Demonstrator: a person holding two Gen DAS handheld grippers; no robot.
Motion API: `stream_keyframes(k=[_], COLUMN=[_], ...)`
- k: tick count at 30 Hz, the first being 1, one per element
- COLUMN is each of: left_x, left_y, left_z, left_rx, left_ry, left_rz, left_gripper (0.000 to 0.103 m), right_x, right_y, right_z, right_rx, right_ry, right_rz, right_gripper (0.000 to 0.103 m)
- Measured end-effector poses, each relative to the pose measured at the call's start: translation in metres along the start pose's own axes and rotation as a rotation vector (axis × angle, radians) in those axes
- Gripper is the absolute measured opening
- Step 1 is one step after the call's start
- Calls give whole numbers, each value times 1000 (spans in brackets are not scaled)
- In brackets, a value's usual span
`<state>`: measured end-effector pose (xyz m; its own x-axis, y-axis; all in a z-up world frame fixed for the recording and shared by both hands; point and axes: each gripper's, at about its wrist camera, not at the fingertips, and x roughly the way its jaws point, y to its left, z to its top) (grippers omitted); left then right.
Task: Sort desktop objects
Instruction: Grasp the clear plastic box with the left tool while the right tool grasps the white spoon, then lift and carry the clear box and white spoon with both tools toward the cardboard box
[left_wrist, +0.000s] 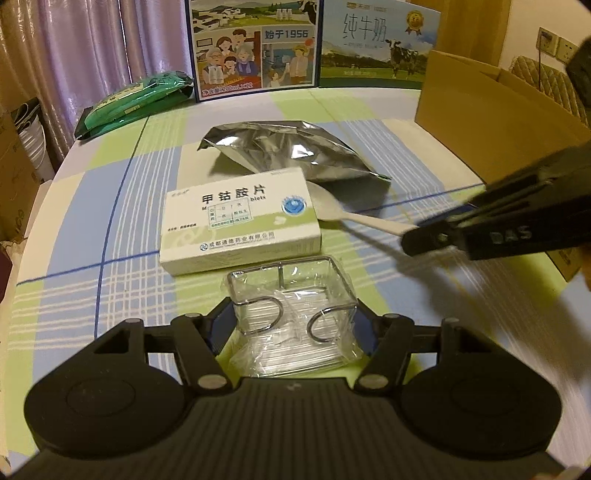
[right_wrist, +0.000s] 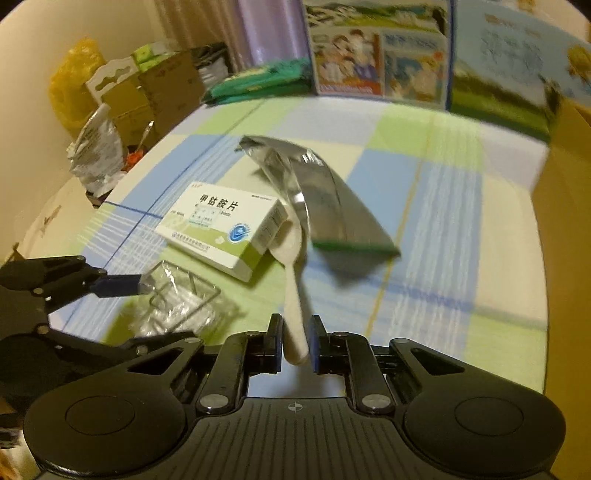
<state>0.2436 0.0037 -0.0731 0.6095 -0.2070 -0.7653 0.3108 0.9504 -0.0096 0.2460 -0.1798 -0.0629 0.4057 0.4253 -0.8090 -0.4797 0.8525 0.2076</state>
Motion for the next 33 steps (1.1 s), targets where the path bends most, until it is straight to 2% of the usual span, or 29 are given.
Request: stream_keyframes(k=[4, 10, 11, 15, 22, 25, 27, 31, 33], left_x=[-11, -34, -39, -47, -46, -44, -42, -37, -33], left_y=[-7, -19, -20, -22, -20, -22, -23, -22, -20], left_z=[-11, -30, -34, -47, -46, -43, -43, -44, -44], left_rx=[2, 20, 14, 5, -5, 0, 8, 16, 12], left_ry=[3, -7, -10, -14, -35, -42, -43, -40, -35], left_rz=[-23, -37, -38, -34, -24, -24, -19, 1, 6], left_gripper=[61, 61, 61, 62, 65, 69, 72, 79, 79], right_x=[-26, -50, -49, -47, -33, -22, -14, -5, -4], right_y=[1, 6, 6, 5, 16, 16, 13, 7, 5], right_z=[-30, -71, -74, -71, -55, -47, -42, -37, -36], right_rx=[71, 65, 59, 44, -66, -104, -106, -77, -71], right_ry=[22, 44, 54, 25, -31, -51, -50, -41, -39], right_rz=[6, -9, -12, -26, -33, -58, -63, -59, -58], right_gripper=[10, 11, 15, 36, 38, 47, 51, 52, 53])
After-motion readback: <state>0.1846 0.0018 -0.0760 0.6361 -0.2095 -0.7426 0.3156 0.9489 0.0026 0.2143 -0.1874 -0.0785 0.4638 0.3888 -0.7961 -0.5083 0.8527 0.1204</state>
